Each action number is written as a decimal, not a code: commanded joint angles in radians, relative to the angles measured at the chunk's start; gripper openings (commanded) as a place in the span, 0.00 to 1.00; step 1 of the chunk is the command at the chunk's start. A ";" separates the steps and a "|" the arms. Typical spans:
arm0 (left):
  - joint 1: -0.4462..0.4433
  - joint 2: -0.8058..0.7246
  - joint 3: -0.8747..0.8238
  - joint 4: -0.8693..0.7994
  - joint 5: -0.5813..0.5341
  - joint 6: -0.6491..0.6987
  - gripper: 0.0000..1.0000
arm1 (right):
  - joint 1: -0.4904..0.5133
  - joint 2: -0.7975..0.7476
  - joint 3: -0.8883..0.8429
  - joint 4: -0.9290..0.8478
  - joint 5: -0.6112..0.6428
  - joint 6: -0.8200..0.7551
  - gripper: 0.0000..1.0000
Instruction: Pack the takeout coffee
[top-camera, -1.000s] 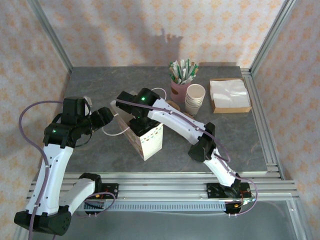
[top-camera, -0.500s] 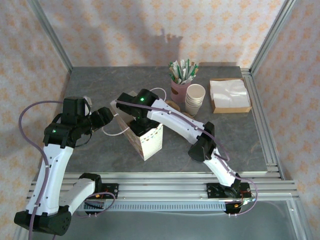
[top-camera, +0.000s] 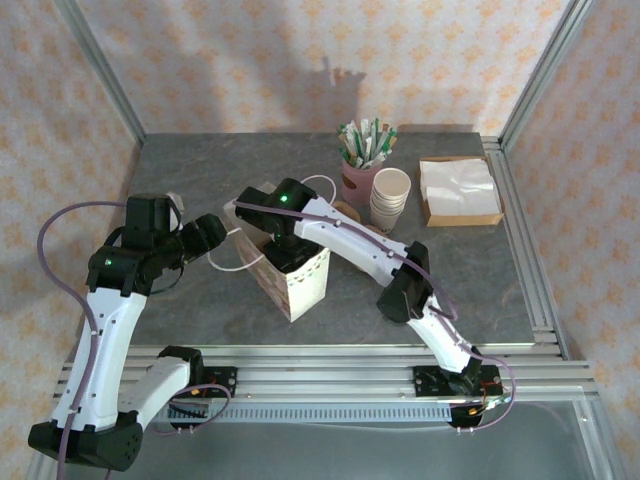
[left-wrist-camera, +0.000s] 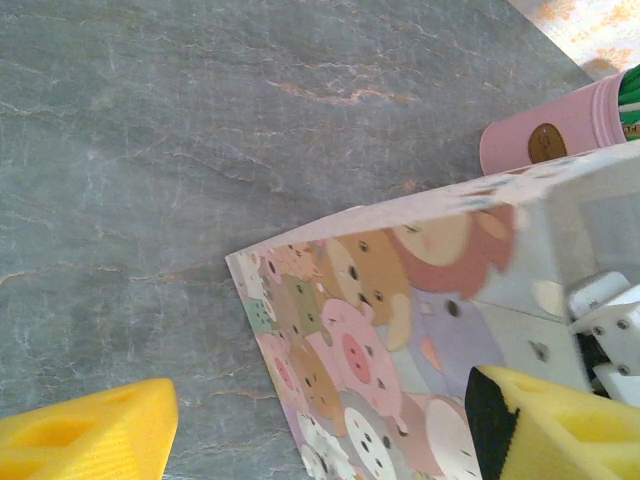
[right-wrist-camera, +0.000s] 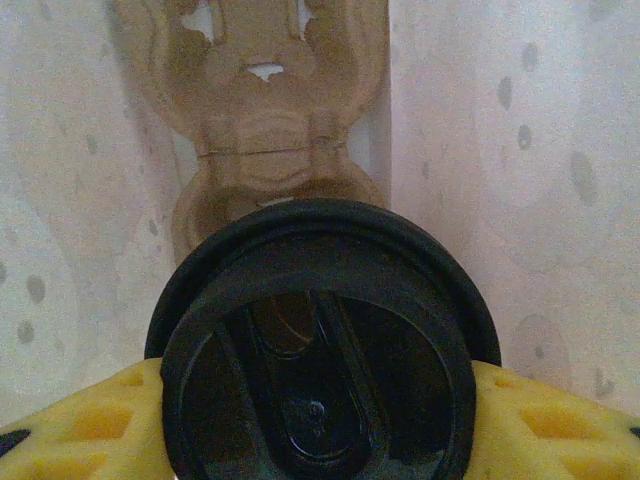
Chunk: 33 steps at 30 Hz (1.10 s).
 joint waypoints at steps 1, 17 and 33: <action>-0.007 -0.004 -0.003 0.014 -0.027 0.015 0.77 | -0.007 -0.044 -0.029 -0.042 -0.011 -0.005 0.54; -0.010 -0.004 -0.004 0.016 -0.028 0.010 0.77 | -0.012 -0.118 -0.123 0.083 -0.044 0.009 0.51; -0.019 0.005 0.004 0.031 -0.025 0.001 0.77 | -0.012 -0.184 -0.303 0.208 -0.071 0.010 0.51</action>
